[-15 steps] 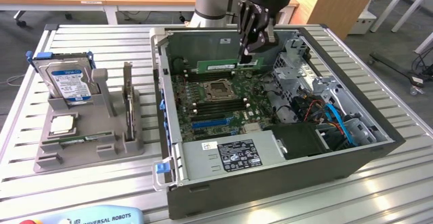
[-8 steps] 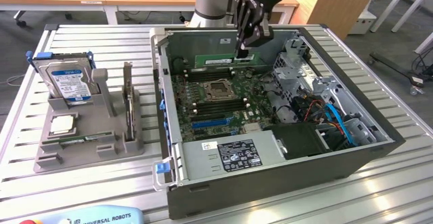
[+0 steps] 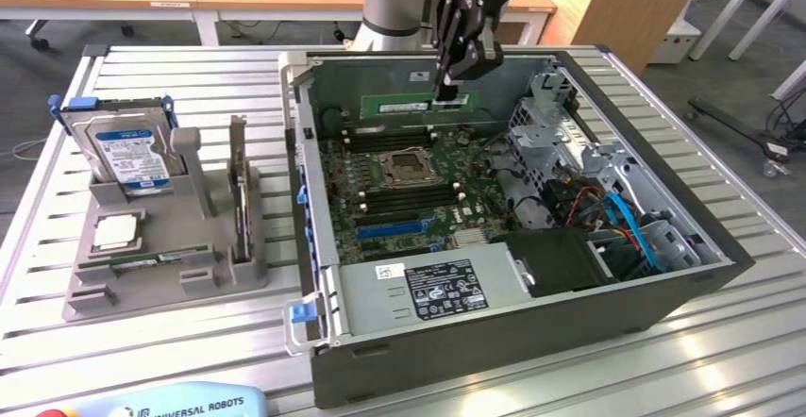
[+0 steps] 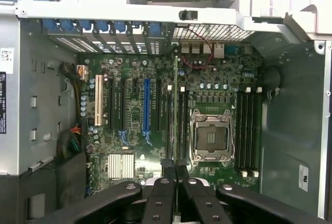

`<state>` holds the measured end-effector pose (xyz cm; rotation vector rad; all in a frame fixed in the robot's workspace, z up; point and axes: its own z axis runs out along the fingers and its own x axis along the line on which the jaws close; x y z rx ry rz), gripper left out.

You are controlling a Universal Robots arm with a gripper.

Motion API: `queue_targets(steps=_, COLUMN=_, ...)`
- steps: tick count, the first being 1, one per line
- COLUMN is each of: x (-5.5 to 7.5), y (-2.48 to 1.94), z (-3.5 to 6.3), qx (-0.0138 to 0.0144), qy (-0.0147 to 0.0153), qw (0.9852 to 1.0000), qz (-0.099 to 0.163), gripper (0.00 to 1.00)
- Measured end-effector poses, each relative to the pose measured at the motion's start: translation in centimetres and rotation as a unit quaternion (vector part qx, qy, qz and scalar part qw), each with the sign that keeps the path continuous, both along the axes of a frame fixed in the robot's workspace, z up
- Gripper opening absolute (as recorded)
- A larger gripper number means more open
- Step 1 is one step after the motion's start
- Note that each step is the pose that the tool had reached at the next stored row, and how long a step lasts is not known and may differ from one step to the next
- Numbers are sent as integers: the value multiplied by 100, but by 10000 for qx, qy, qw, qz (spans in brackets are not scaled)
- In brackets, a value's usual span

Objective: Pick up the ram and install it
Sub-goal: 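Pick up the ram and move it above insertion slot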

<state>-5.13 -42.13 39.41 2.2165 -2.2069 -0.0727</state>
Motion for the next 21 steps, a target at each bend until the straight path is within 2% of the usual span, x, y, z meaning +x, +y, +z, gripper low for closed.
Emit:
queue_targets(steps=15, x=232, y=1, z=-10, qx=0, qy=0, qw=10000, qz=-1, gripper=12)
queue_targets(steps=21, x=240, y=2, z=-14, qx=1, qy=-1, qw=10000, qz=-1, gripper=12)
